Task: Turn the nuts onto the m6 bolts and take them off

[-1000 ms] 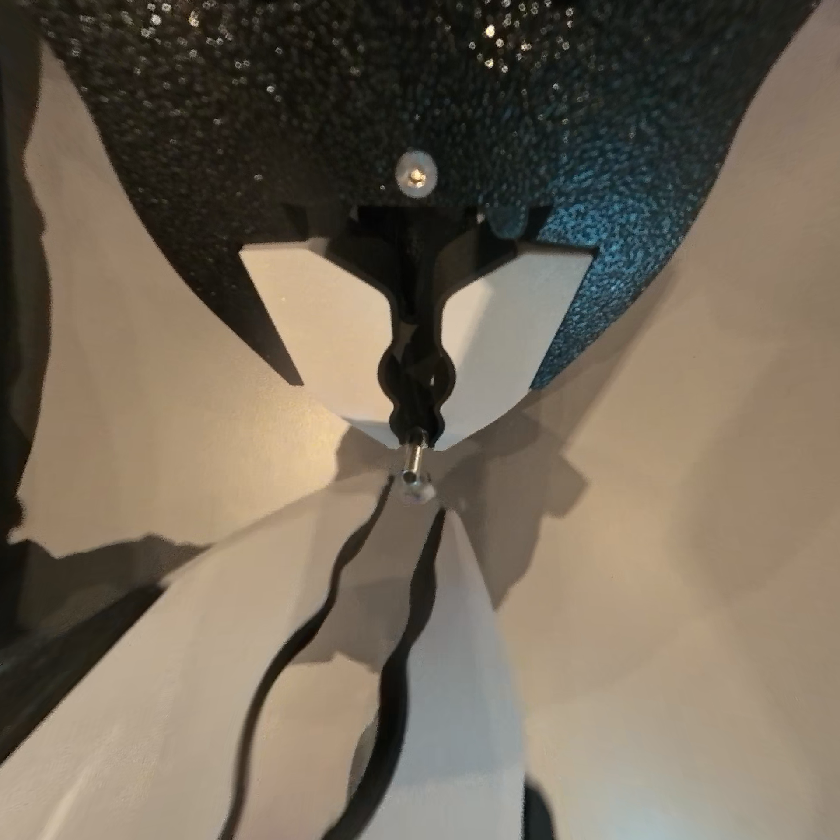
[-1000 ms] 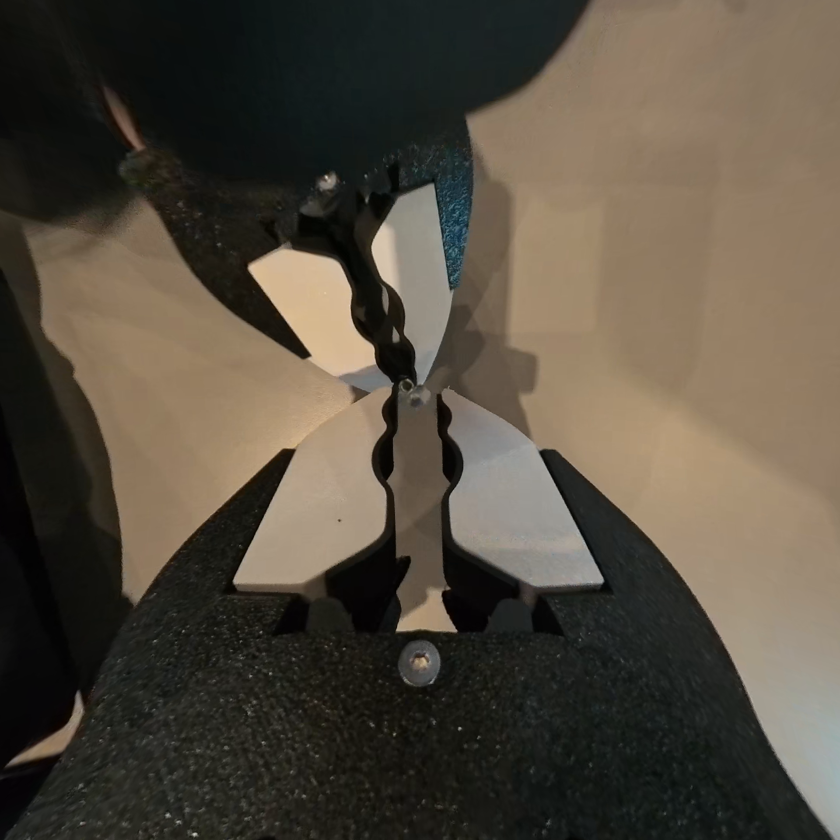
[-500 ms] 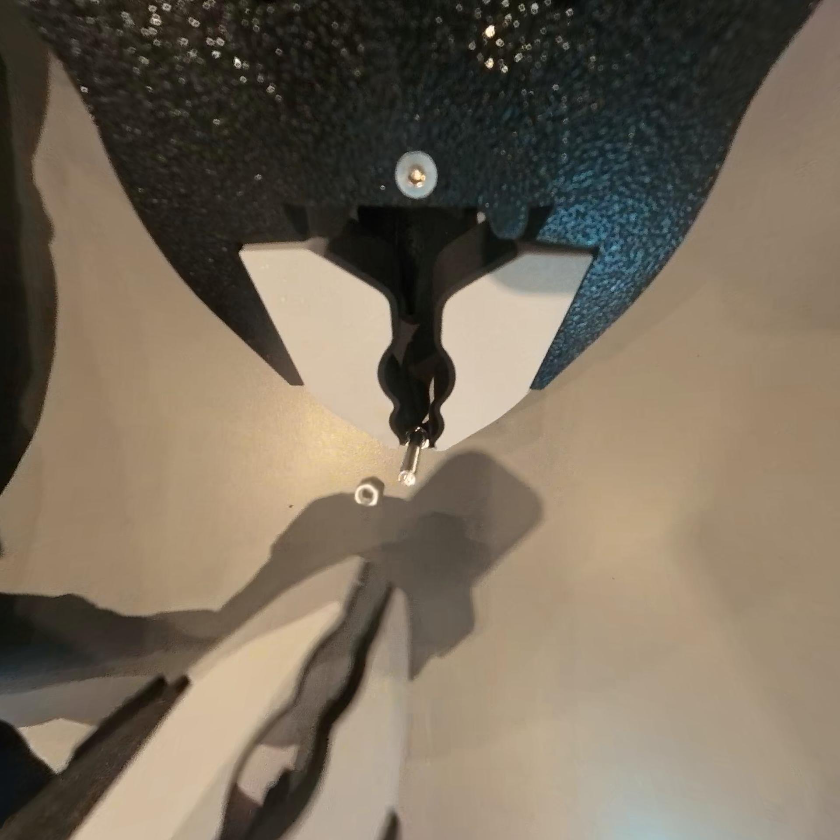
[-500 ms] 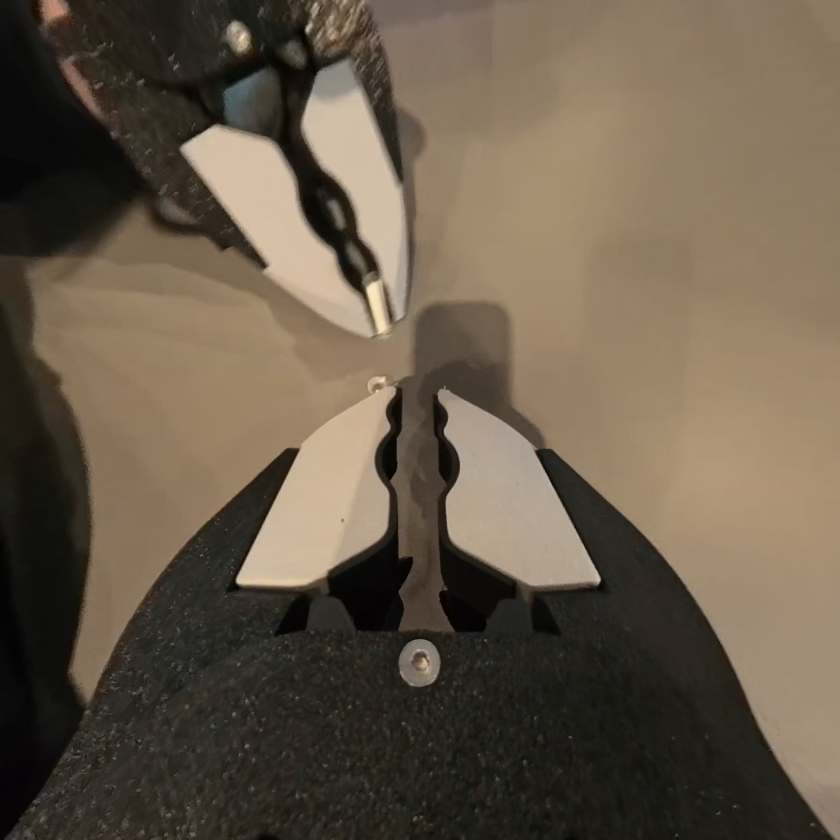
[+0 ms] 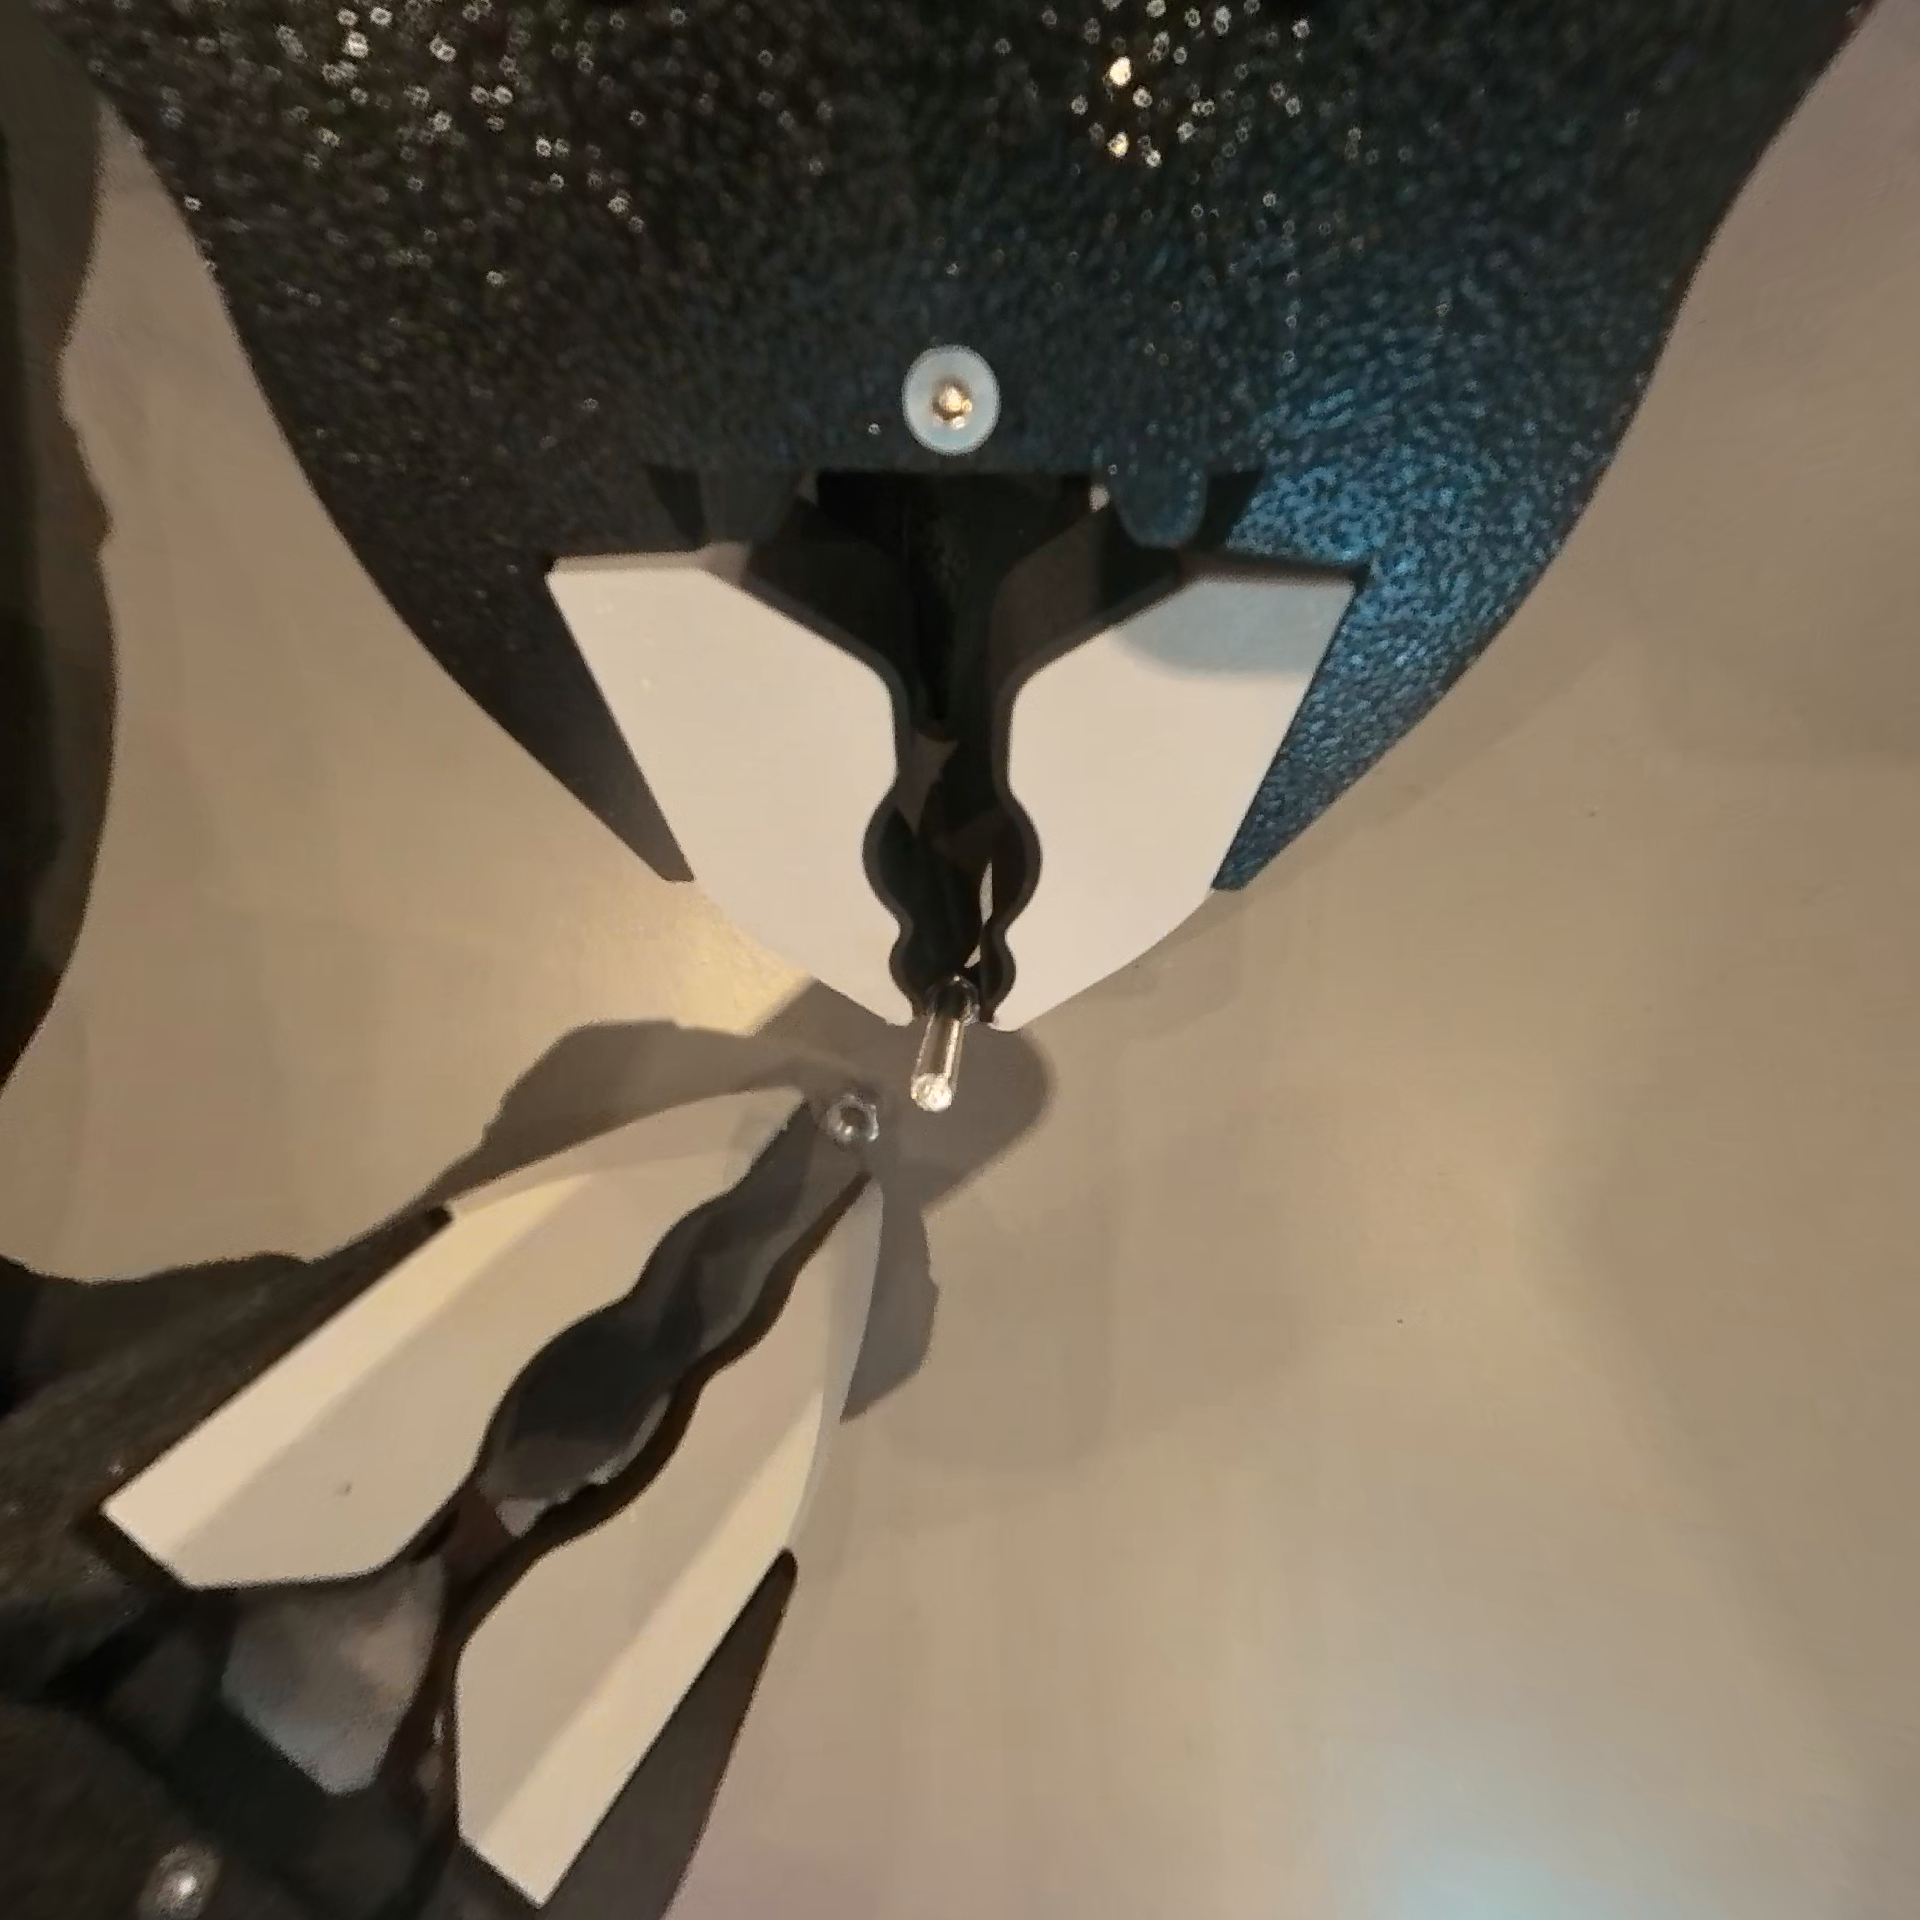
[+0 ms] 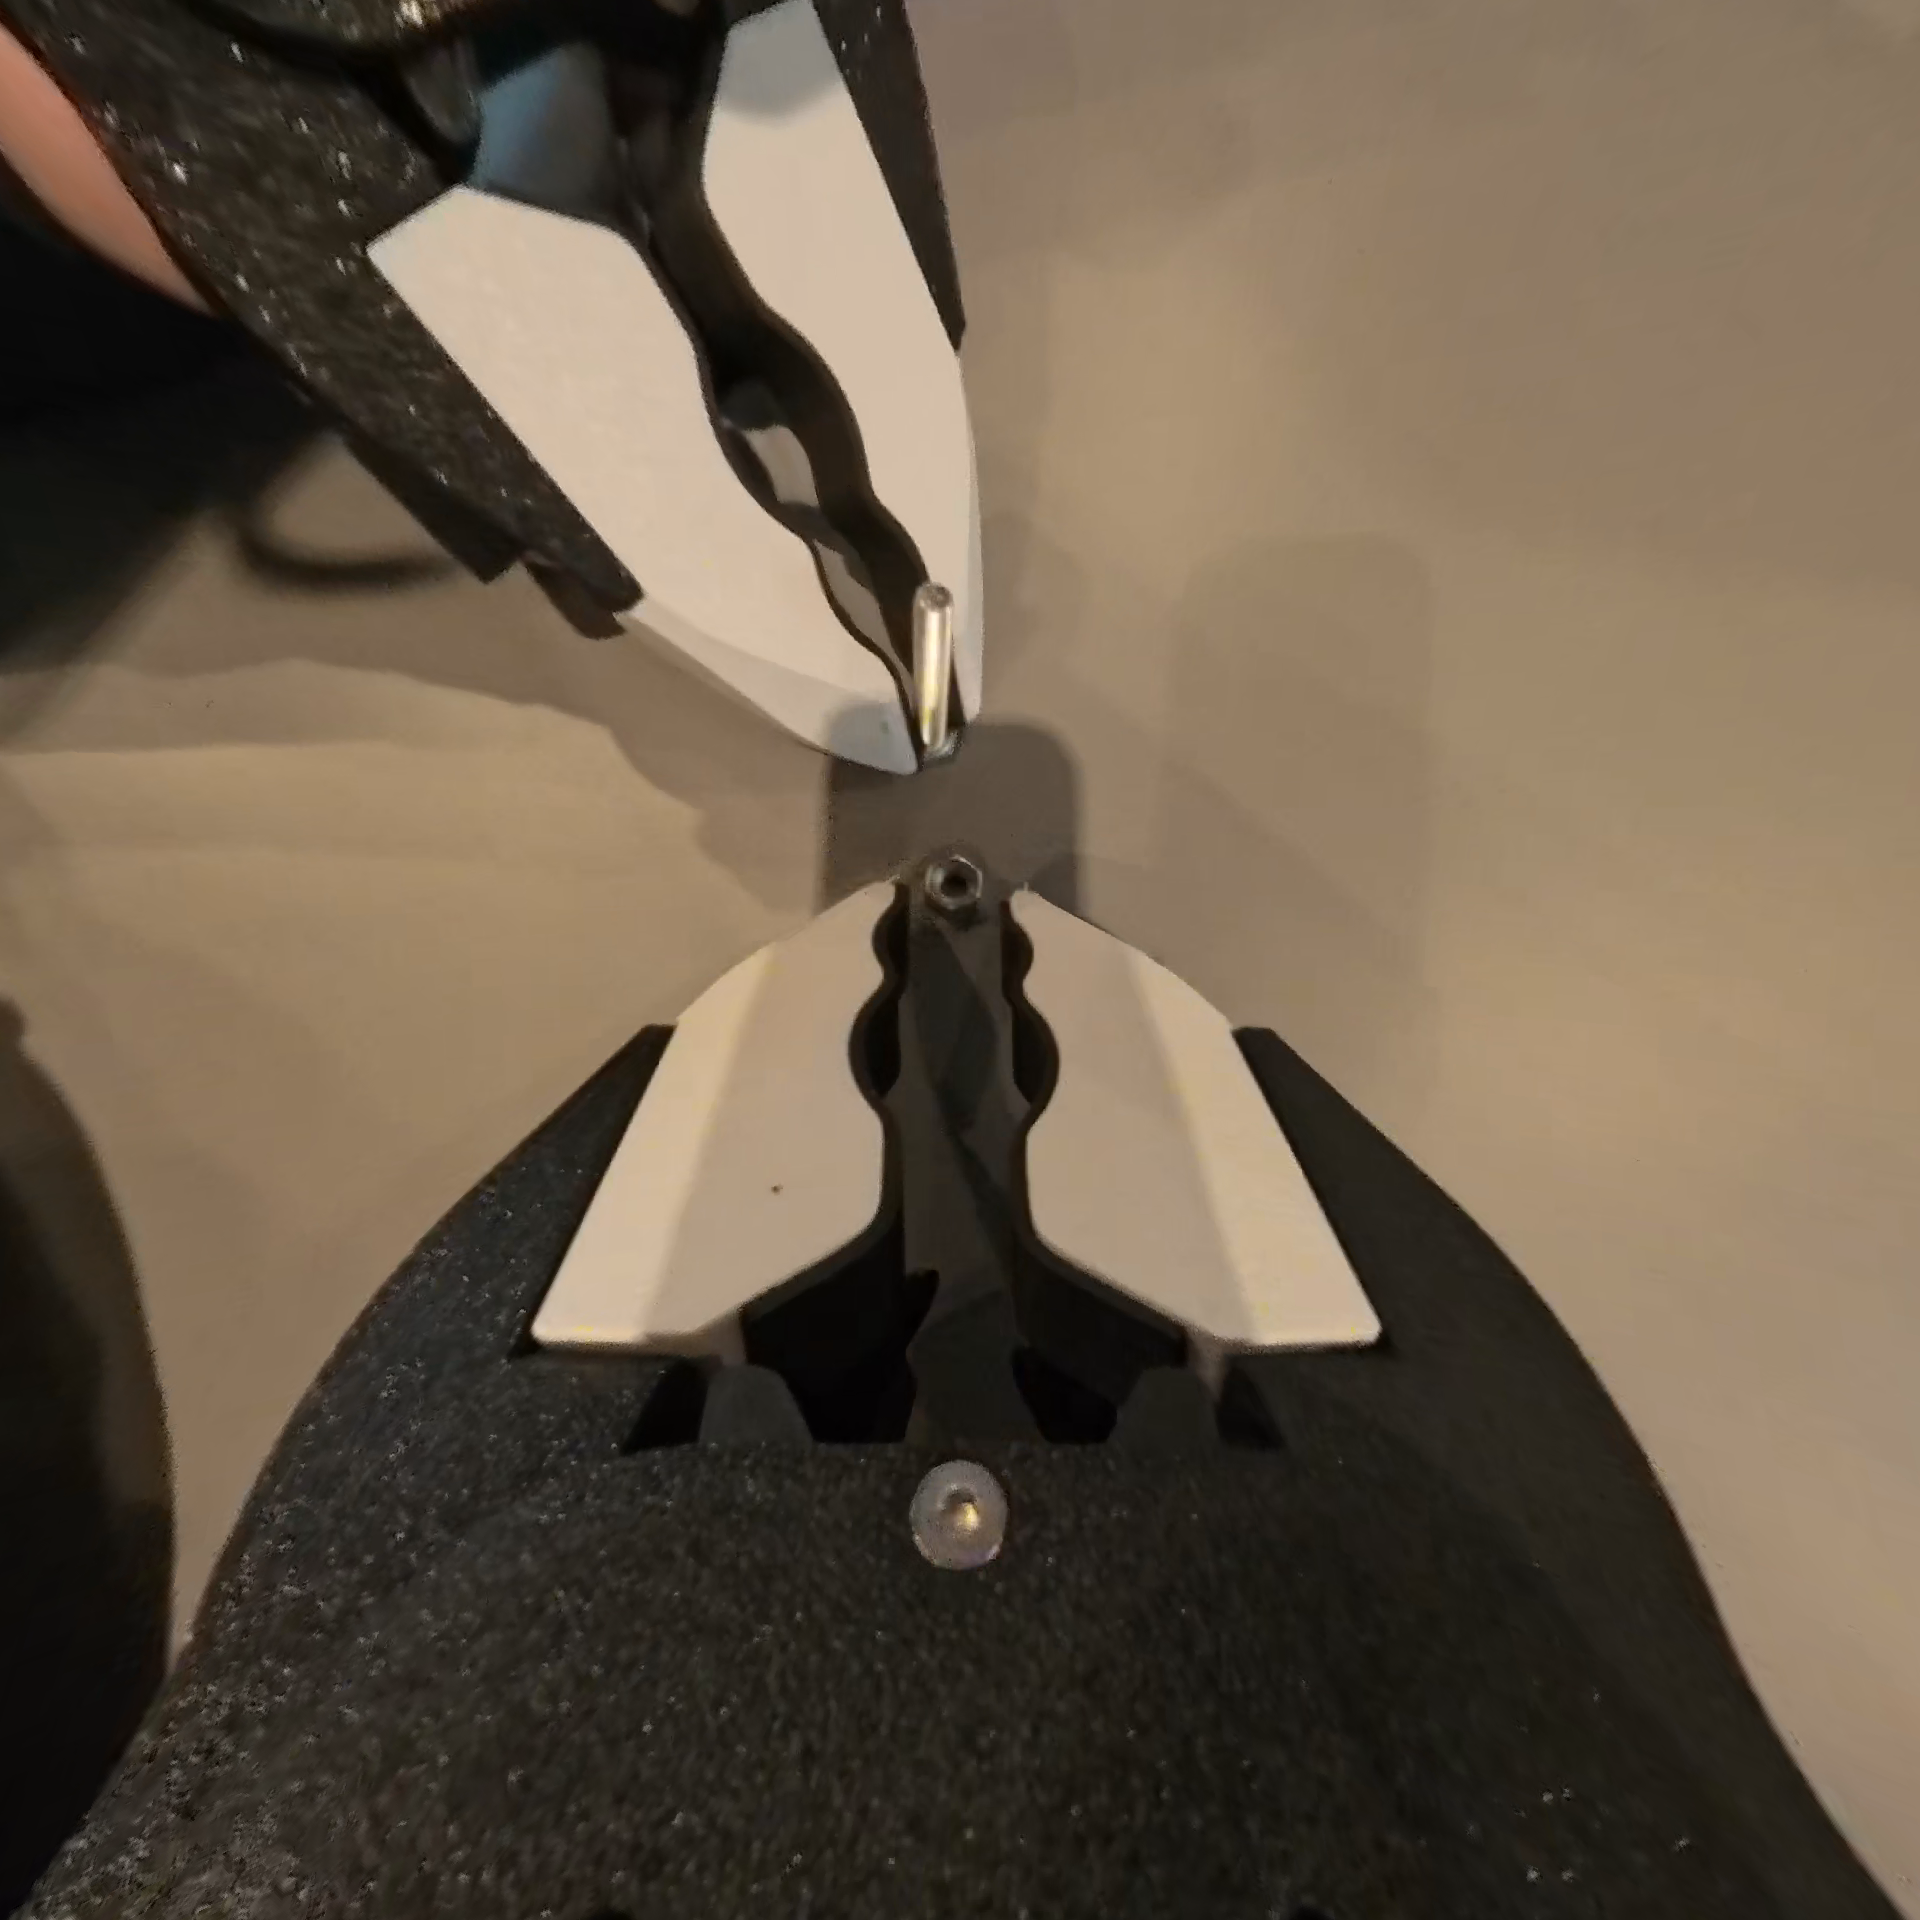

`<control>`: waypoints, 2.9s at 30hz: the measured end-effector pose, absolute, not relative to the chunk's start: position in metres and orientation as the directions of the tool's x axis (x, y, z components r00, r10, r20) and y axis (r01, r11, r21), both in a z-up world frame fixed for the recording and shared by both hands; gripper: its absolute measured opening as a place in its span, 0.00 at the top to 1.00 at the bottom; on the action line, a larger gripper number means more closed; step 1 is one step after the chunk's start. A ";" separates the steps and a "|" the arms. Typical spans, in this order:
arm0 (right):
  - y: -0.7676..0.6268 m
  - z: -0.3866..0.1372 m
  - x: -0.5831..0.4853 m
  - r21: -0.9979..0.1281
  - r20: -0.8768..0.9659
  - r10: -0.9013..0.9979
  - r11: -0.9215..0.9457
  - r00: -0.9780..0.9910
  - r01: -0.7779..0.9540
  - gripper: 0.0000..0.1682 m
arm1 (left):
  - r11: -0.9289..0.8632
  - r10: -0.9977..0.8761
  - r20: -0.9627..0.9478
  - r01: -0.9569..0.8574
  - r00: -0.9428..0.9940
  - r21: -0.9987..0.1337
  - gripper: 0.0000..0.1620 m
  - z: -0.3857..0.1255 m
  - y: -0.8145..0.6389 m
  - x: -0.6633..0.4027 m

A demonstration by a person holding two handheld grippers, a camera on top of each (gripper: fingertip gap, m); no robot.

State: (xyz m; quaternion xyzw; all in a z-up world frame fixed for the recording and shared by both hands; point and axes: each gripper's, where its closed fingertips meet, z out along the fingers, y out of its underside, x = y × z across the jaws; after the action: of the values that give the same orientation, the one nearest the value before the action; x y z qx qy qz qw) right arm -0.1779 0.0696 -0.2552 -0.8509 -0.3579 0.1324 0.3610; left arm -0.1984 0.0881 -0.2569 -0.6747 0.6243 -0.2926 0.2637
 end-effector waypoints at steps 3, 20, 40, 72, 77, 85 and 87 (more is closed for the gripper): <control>0.071 -0.255 -0.179 -0.720 0.031 0.668 -0.501 0.743 0.480 0.90 | -0.082 -0.997 0.066 -0.688 0.050 -0.721 0.94 -0.257 0.088 -0.198; 0.081 -0.212 -0.186 -0.803 0.034 0.728 -0.388 0.685 0.452 0.94 | -0.076 -0.997 0.060 -0.691 0.046 -0.719 0.94 -0.257 0.088 -0.198; 0.085 -0.215 -0.204 -0.629 0.076 0.825 -0.396 0.560 0.669 0.94 | -0.070 -0.997 0.055 -0.693 0.045 -0.717 0.94 -0.257 0.087 -0.199; 0.080 -0.202 -0.199 -0.877 0.058 0.813 -0.237 0.580 0.419 0.88 | -0.074 -0.997 0.063 -0.691 0.042 -0.719 0.94 -0.257 0.087 -0.199; 0.076 -0.203 -0.202 -0.924 0.031 0.825 -0.192 0.565 0.332 0.89 | -0.079 -0.997 0.071 -0.688 0.041 -0.722 0.94 -0.257 0.086 -0.198; 0.080 -0.208 -0.205 -0.920 0.054 0.821 -0.181 0.569 0.348 0.87 | -0.080 -0.997 0.071 -0.688 0.040 -0.721 0.94 -0.257 0.086 -0.198; 0.080 -0.210 -0.206 -0.917 0.055 0.821 -0.184 0.568 0.355 0.86 | -0.081 -0.997 0.073 -0.688 0.041 -0.721 0.94 -0.257 0.086 -0.198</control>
State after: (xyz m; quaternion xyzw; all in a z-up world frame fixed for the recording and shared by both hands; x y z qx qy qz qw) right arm -0.2057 0.0802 -0.2097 -0.7329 -0.4012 0.2345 0.4969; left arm -0.1983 0.0861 -0.2569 -0.6727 0.6260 -0.2963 0.2605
